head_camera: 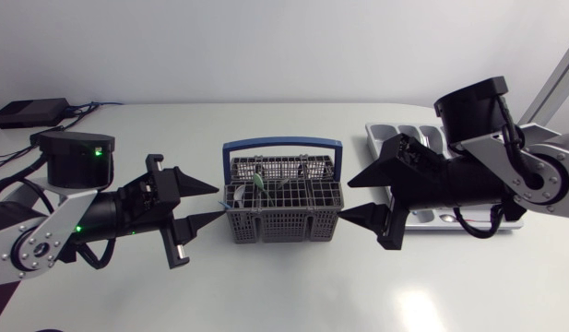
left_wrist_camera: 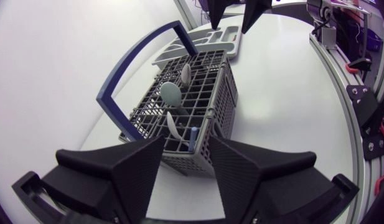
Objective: Unload the cutlery basket into the drawer organizer.
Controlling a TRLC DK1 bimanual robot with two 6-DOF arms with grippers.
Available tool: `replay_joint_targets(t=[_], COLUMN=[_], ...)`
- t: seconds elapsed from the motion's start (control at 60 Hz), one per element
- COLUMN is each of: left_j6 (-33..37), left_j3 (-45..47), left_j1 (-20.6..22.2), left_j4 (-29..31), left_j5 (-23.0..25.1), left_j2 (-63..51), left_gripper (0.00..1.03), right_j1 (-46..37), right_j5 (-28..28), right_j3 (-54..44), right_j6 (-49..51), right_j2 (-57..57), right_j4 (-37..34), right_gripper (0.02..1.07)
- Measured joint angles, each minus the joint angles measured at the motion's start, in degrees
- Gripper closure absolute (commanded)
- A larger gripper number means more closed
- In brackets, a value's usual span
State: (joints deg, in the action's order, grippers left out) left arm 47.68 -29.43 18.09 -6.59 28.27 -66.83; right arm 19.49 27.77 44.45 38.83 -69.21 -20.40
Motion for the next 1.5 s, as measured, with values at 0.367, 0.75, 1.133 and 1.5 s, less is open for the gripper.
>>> replay_joint_targets(t=[0.367, 0.75, 1.133, 1.5], left_j6=[-0.02, -0.22, -1.22, -3.78], left_j3=[0.57, 0.57, -1.27, -4.35], left_j1=[0.11, 0.74, 0.77, 0.79], left_j4=[-3.21, -4.04, -0.9, 7.21], left_j5=[0.24, 3.26, 4.26, 5.42], left_j2=[-1.73, -2.36, -2.47, 3.26], left_gripper=[0.84, 1.0, 1.0, 1.0], right_j1=[2.23, 3.15, 4.55, 7.15], right_j5=[-1.07, -2.16, -2.8, -4.85], right_j3=[-0.35, -0.44, -1.44, -1.44], right_j6=[-1.62, -2.45, -2.67, -2.89], right_j2=[-0.02, -0.02, 0.0, 1.68], right_j4=[1.6, 2.23, 2.64, 2.71], right_gripper=[0.26, 0.26, 0.26, 0.26])
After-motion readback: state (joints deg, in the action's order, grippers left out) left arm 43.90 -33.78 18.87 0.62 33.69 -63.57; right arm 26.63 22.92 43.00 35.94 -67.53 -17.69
